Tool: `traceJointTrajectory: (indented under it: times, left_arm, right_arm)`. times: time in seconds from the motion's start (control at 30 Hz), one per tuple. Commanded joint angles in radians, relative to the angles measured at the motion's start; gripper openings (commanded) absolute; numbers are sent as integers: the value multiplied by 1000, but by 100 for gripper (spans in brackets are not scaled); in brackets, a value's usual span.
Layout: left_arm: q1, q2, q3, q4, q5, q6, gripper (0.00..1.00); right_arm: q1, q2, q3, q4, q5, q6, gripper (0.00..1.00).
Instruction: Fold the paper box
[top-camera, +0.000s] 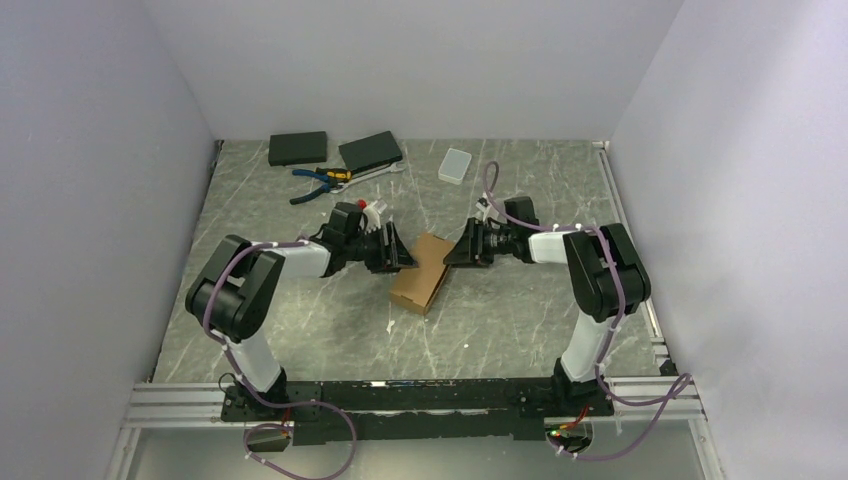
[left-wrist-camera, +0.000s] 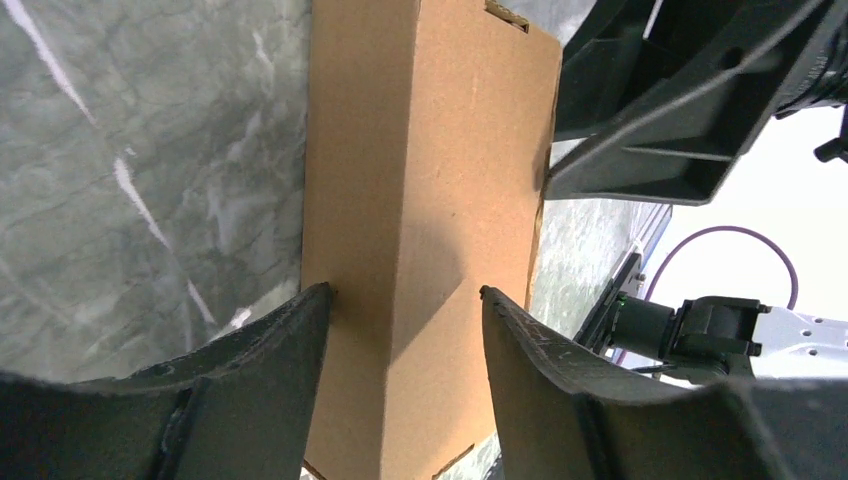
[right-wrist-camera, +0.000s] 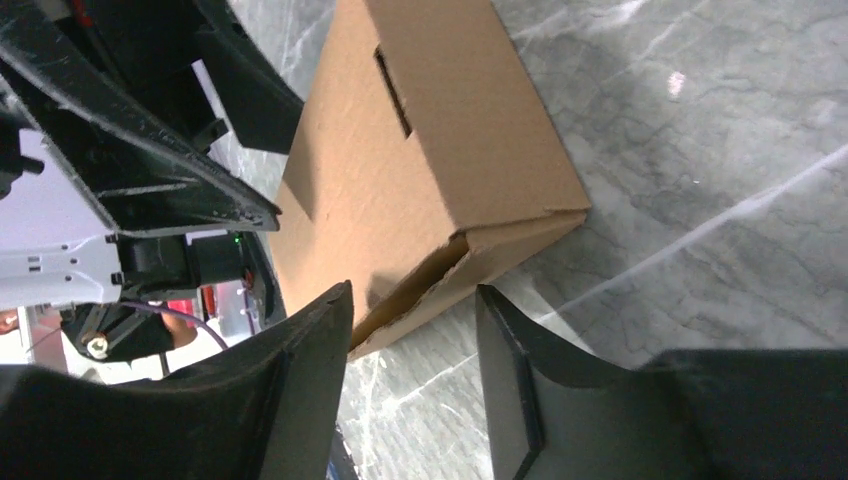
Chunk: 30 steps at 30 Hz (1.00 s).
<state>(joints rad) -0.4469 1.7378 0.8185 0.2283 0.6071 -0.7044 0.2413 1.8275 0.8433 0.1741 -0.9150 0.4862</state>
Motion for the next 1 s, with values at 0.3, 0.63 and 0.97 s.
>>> traceJointTrajectory:
  times: [0.3, 0.63, 0.97]
  left_arm:
    - [-65, -5, 69, 54, 31, -35, 57]
    - [-30, -130, 24, -26, -46, -10, 81]
    - [37, -164, -104, 129, 26, -109, 92]
  right_arm:
    - [12, 30, 41, 2, 64, 4, 35]
    - [-14, 60, 37, -33, 67, -35, 20]
    - [-59, 78, 24, -35, 23, -47, 18]
